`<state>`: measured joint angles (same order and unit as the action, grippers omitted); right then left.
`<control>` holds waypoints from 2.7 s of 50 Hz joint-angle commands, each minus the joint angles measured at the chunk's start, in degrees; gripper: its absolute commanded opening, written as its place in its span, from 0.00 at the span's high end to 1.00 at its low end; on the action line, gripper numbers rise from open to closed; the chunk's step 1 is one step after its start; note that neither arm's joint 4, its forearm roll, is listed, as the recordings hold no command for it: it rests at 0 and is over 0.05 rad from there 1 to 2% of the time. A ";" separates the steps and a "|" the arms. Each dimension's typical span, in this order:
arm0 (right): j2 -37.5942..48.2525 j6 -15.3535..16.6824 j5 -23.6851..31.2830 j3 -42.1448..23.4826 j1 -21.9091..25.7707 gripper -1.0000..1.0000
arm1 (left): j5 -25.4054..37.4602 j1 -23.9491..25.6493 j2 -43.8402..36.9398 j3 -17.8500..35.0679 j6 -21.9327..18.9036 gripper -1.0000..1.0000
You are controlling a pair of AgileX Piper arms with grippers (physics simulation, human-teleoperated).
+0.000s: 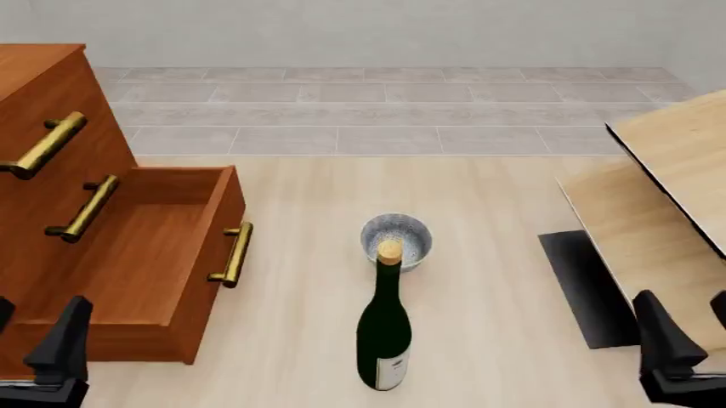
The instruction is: Put the bowl on top of the cabinet.
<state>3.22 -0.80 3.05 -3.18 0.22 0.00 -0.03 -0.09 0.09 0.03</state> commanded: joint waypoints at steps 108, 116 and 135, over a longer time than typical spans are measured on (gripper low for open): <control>-2.95 0.98 -2.78 2.62 -0.86 0.00 | 3.02 20.78 -71.91 52.05 9.67 0.00; -2.97 0.84 -2.90 2.72 -1.01 0.00 | 3.80 21.78 -76.61 56.70 12.27 0.00; -3.06 0.92 -2.72 2.34 -0.69 0.00 | 2.53 23.20 -89.97 65.02 16.18 0.00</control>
<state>0.20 0.10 0.22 -0.64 -0.60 2.46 22.45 -83.82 60.82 15.05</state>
